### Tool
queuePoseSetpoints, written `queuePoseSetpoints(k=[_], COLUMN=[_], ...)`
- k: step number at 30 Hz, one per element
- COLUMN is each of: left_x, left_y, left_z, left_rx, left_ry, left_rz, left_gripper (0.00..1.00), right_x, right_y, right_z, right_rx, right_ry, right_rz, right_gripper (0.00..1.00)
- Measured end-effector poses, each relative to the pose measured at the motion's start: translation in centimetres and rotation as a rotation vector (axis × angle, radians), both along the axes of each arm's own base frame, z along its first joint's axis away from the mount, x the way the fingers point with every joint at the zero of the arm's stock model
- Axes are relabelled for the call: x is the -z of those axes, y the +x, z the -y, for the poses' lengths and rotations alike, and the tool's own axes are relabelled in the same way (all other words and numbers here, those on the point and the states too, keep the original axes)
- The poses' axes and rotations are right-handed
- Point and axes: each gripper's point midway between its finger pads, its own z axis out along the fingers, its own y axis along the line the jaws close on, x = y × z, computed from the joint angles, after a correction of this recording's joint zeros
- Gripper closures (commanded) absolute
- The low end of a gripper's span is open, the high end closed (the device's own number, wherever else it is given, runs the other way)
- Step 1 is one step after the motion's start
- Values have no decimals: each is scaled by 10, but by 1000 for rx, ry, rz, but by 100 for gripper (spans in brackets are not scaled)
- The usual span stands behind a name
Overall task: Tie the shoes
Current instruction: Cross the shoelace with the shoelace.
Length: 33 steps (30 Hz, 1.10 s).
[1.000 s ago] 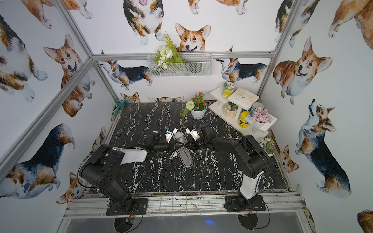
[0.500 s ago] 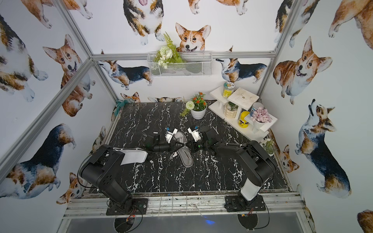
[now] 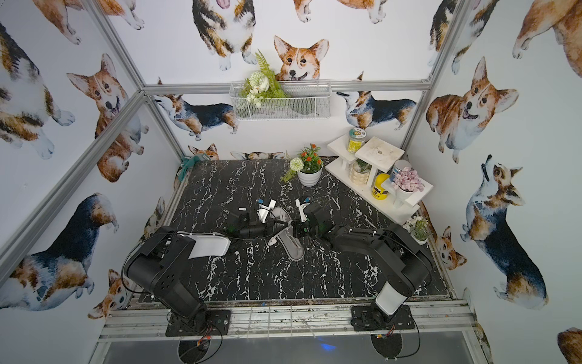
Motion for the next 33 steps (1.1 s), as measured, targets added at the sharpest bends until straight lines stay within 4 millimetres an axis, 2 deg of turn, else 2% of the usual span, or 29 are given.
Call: queuePoseSetpoints(k=[3,11,16,20,24,28,33], left_x=[0,-3,-5,-6,-6,-6,-6], left_y=[0,1,1,1,0,-1,-1], left_z=[0,2,4,5,5,6,6], left_rx=[1,12,21,31,39,48,52], left_ry=[0,-3,0,0,1,6,9], left_rz=[0,0,6,13,13,14,18], left_gripper=[100,100,100,100,100,100,100], right_x=[3,-2,-10,-16,-10,-2,0], right_y=[-4,-9,-17,-23,-22,-22,-15], right_z=[2,24,25,18,18,18,13], right_rx=[-10,-60,-141,-218,-252,-271,-286], right_ry=[-4,38,77,88,70,52,52], right_rz=[-4,-2,9,38,51,47,50], right_gripper=[88,69,58,54,50,50,54])
